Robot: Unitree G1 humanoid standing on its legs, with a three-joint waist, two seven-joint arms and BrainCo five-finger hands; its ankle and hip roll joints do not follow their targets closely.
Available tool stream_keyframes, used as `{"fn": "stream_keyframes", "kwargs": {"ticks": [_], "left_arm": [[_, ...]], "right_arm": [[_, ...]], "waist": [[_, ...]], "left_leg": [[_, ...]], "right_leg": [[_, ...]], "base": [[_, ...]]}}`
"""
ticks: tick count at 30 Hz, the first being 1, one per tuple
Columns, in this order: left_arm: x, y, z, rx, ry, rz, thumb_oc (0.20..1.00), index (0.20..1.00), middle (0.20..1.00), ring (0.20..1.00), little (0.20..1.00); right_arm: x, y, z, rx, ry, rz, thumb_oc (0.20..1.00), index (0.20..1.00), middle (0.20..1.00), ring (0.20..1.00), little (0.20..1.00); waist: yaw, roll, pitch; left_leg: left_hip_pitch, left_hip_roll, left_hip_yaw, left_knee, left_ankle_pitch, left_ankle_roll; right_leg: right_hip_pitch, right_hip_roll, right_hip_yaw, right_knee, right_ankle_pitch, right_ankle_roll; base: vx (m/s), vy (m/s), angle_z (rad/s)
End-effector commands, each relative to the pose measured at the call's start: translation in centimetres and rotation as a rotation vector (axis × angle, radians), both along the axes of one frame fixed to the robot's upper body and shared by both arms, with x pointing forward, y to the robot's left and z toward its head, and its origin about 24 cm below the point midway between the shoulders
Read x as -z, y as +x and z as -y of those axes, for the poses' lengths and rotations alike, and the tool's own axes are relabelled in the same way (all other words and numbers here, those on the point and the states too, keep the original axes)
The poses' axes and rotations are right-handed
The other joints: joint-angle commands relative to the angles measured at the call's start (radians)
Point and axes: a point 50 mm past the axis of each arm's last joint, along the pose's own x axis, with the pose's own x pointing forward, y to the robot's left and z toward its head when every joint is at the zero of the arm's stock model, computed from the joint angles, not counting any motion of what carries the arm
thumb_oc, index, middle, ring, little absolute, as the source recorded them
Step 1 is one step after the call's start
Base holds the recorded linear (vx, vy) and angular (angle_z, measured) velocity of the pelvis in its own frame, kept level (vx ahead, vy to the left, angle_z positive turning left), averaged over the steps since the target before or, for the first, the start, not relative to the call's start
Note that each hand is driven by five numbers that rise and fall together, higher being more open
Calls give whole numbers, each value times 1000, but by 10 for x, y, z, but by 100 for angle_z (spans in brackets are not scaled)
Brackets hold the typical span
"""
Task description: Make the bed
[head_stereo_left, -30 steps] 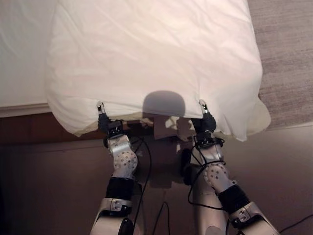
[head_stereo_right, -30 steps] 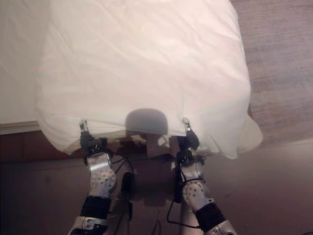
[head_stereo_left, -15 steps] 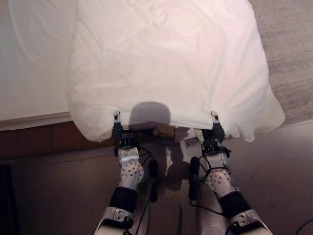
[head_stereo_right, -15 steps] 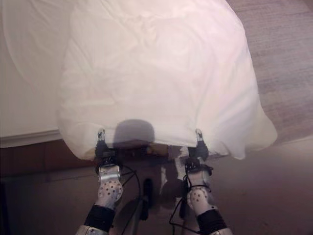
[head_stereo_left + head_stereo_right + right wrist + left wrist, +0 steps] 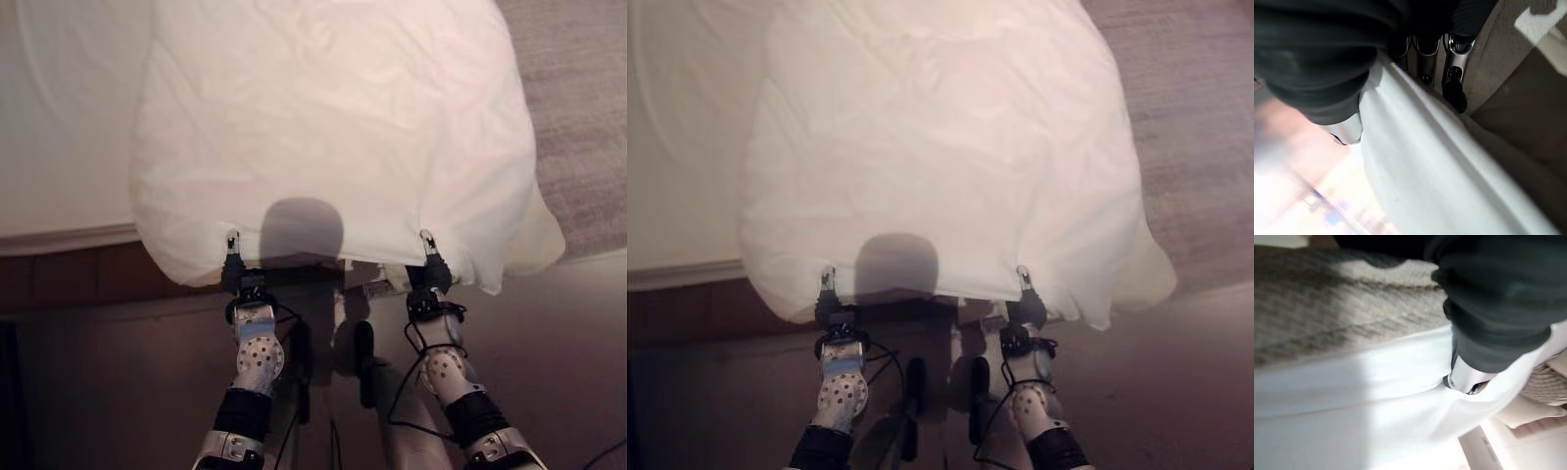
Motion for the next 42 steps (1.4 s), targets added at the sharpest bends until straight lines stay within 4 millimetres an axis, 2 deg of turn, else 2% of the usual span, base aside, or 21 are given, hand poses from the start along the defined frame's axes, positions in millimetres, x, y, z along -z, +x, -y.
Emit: {"fn": "stream_keyframes", "kwargs": {"ticks": [1,4,5,6,8,11,13,16,18,19,20,21,22,24,25,27,31,34,38,39,42], "left_arm": [[-4,-25,-71,-306,30,76,200,200,200,200,200],[-11,-28,-77,-319,76,102,200,200,200,200,200],[-11,-28,-77,-319,77,102,200,200,200,200,200],[-16,-29,-81,-331,103,125,200,200,200,200,200],[-20,-30,-86,-345,116,141,200,200,200,200,200],[-26,-30,-90,-356,125,171,200,200,200,200,200],[-27,-29,-89,-349,119,176,200,200,200,200,200],[-31,-16,-76,-282,139,174,200,200,200,200,200],[-30,-14,-73,-264,139,173,200,200,200,200,200],[-24,-14,-72,-253,136,147,200,200,200,200,200],[-24,-13,-72,-253,136,148,200,200,200,200,200],[-21,-18,-76,-249,176,135,200,200,200,200,200],[-21,-18,-76,-249,176,134,200,200,200,200,200],[-20,-17,-76,-241,210,115,200,200,200,200,200],[-20,-17,-76,-241,210,115,200,200,200,200,200],[-17,-19,-73,-232,211,95,200,200,200,200,200],[-12,-21,-68,-234,210,57,200,200,200,200,200],[-9,-23,-67,-247,194,41,200,200,200,200,200],[4,-27,-63,-268,129,-15,200,200,200,200,200],[6,-28,-61,-259,126,-18,200,200,200,200,200],[8,-27,-57,-253,98,-12,200,200,200,200,200]], "right_arm": [[-3,-24,86,310,-63,36,200,200,200,200,200],[0,-26,84,288,-93,26,200,200,200,200,200],[1,-26,84,288,-93,26,200,200,200,200,200],[1,-27,84,290,-96,32,200,200,200,200,200],[-2,-26,84,296,-93,44,200,200,200,200,200],[-9,-24,84,296,-107,73,200,200,200,200,200],[-12,-24,85,298,-108,85,200,200,200,200,200],[-17,-23,86,326,-123,98,200,200,200,200,200],[-19,-23,84,316,-136,95,200,200,200,200,200],[-19,-21,78,302,-123,98,200,200,200,200,200],[-20,-21,78,302,-123,99,200,200,200,200,200],[-21,-16,69,274,-125,101,200,200,200,200,200],[-21,-16,69,274,-124,101,200,200,200,200,200],[-18,-15,60,234,-131,101,200,200,200,200,200],[-18,-15,60,234,-130,101,200,200,200,200,200],[-21,-16,53,188,-122,137,200,200,200,200,200],[-22,-20,50,155,-134,164,200,200,200,200,200],[-22,-22,50,147,-160,164,200,200,200,200,200],[-15,-26,59,175,-201,117,200,200,200,200,200],[-14,-27,62,183,-213,109,200,200,200,200,200],[-13,-28,71,211,-245,95,200,200,200,200,200]], "waist": [[-1,-17,-104],[11,-31,-125],[8,-31,-125],[23,-35,-120],[34,-30,-116],[51,-24,-106],[50,-17,-101],[31,-5,-71],[23,1,-77],[17,6,-76],[17,4,-77],[25,3,-80],[24,2,-80],[7,4,-81],[7,3,-83],[-2,-19,-83],[-16,-32,-86],[-10,-29,-89],[-15,21,-121],[-19,24,-117],[-17,34,-85]], "left_leg": [[-30,8,50,98,-58,4],[-10,124,-21,-9,23,-9],[-7,124,-23,-17,28,-10],[-1,172,-84,-74,77,-29],[7,214,-117,-147,127,-54],[16,261,-150,-219,156,-78],[17,259,-134,-207,141,-77],[-83,132,-33,31,15,-63],[-100,100,-23,69,-9,-47],[-95,48,9,87,-47,-19],[-96,45,11,86,-44,-17],[-75,35,58,73,-60,3],[-74,35,58,71,-59,4],[-45,13,75,19,-43,19],[-47,12,76,17,-39,19],[-19,-23,112,-26,-36,26],[17,-55,134,-68,-27,36],[31,-59,151,-62,-39,44],[32,-51,180,-52,-32,33],[17,-51,186,-6,-32,21],[-56,-28,203,162,21,-72]], "right_leg": [[97,16,-20,-219,105,94],[83,1,-29,-172,70,85],[84,0,-32,-170,68,85],[74,-3,-34,-139,55,87],[57,-5,-35,-106,44,94],[27,-25,-18,-47,27,112],[24,-44,-17,-49,35,127],[52,-200,-4,-162,176,214],[53,-231,19,-193,205,218],[87,-294,11,-304,309,216],[89,-296,11,-313,317,217],[93,-327,-87,-377,373,222],[97,-327,-88,-384,377,223],[82,-215,-60,-336,268,185],[78,-215,-58,-336,270,185],[64,-86,-87,-306,202,160],[38,25,-42,-257,164,134],[52,19,-50,-264,163,125],[84,12,-37,-318,176,131],[94,6,-40,-330,176,127],[134,-13,-68,-332,163,103]], "base": [[42,-62,29],[64,-25,19],[47,60,24],[19,120,33],[7,235,29],[-17,366,10],[-68,434,-16],[-46,743,-13],[37,670,33],[44,545,33],[59,905,31],[12,370,11],[27,657,-47],[2,393,-87],[-6,190,-28],[-7,274,-12],[21,130,-24],[51,1,-23],[44,-67,-15],[16,-206,-10],[-29,-123,47]]}}
